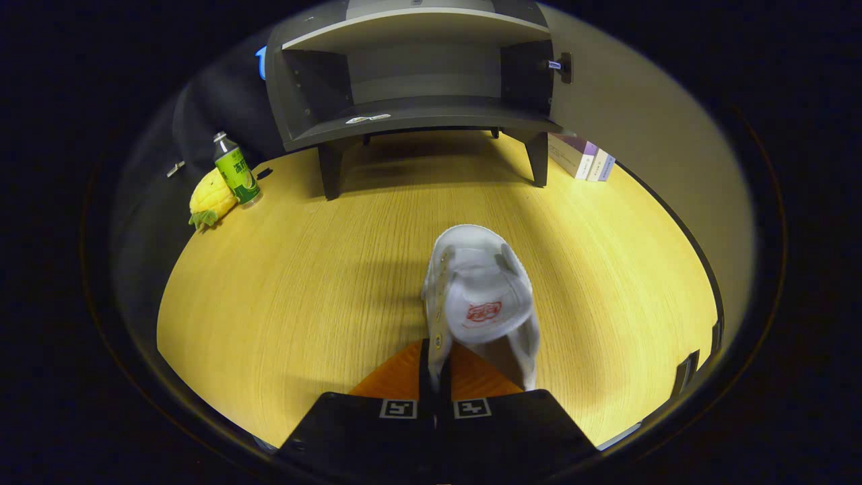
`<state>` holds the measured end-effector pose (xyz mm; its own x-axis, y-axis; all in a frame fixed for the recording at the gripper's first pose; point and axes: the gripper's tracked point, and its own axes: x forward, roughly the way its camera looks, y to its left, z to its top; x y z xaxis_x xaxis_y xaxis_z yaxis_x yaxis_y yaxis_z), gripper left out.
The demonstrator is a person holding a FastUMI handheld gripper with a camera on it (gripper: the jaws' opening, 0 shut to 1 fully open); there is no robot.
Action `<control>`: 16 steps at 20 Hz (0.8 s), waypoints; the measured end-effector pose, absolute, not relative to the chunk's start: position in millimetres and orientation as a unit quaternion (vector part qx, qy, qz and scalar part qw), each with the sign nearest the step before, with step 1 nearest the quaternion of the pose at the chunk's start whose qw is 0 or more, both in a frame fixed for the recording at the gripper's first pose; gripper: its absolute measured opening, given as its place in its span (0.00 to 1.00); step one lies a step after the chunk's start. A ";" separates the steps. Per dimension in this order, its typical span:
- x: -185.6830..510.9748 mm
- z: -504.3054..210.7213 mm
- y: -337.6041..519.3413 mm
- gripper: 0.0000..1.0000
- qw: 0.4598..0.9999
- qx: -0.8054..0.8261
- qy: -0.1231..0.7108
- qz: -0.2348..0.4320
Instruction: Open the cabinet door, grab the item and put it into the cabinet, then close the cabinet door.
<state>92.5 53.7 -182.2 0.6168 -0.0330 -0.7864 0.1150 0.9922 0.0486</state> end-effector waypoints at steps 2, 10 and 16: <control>100.7 -167.6 46.5 0.05 0.908 0.047 0.413 -0.051; 105.7 -98.1 49.3 0.05 0.932 0.002 0.360 -0.032; 135.9 2.8 62.0 0.05 0.955 -0.029 0.294 -0.011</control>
